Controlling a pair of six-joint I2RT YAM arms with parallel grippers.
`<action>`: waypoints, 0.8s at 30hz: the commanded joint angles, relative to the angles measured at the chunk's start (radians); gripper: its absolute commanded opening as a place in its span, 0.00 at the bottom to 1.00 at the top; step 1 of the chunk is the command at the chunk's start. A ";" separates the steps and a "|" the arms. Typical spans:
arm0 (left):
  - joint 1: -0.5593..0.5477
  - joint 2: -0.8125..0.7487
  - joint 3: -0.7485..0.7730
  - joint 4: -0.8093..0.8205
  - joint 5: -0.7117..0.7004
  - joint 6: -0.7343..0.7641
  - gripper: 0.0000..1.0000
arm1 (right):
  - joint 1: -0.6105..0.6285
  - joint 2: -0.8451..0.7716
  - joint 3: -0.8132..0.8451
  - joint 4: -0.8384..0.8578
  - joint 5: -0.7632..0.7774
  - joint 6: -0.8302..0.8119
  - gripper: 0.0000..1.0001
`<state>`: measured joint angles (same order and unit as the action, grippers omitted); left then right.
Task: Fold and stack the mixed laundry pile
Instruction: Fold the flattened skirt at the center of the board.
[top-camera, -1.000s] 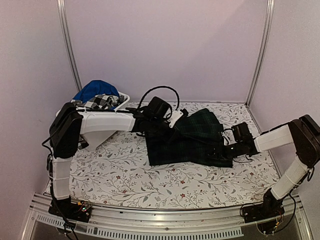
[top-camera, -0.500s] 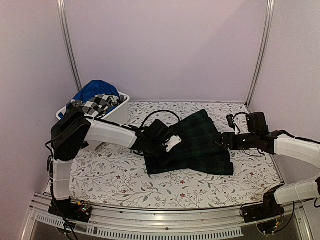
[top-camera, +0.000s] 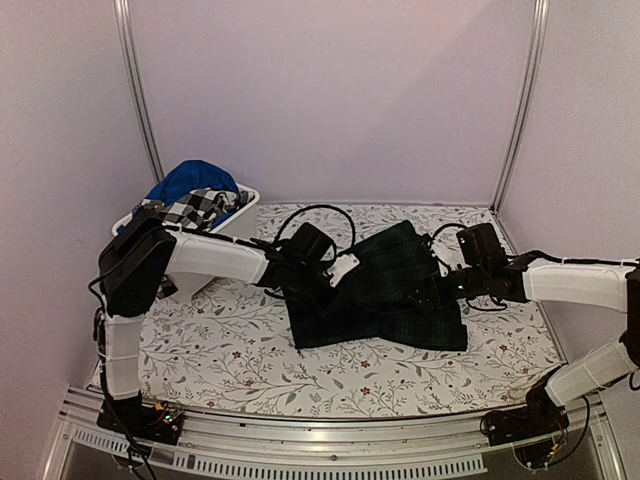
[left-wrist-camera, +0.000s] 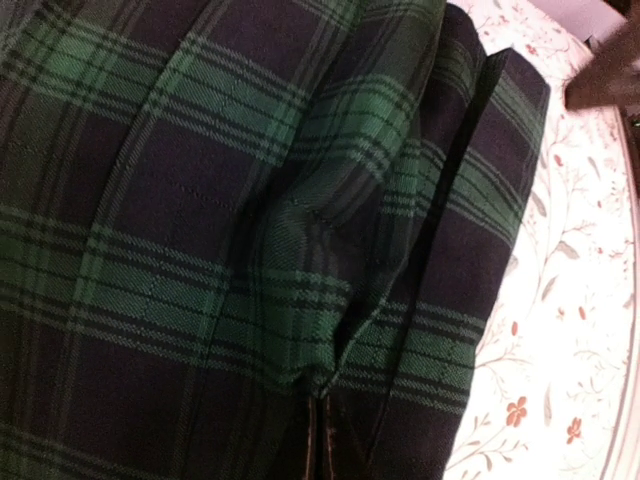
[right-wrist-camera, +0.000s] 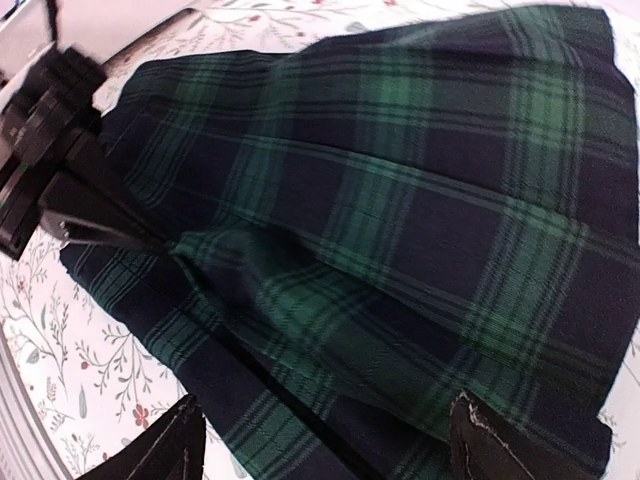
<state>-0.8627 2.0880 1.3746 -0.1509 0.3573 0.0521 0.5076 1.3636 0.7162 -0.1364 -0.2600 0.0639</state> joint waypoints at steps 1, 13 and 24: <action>0.017 -0.051 0.056 -0.007 0.032 -0.003 0.00 | 0.052 -0.011 0.047 0.058 0.117 -0.128 0.82; -0.006 -0.103 0.154 -0.077 0.039 0.005 0.00 | 0.150 -0.156 -0.222 0.300 -0.111 0.196 0.39; -0.124 -0.192 -0.063 -0.010 0.068 0.051 0.00 | 0.151 -0.287 -0.305 0.293 -0.110 0.251 0.31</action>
<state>-0.9661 1.9079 1.4002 -0.2077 0.3943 0.1009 0.6552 1.1866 0.4217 0.1349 -0.3531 0.3019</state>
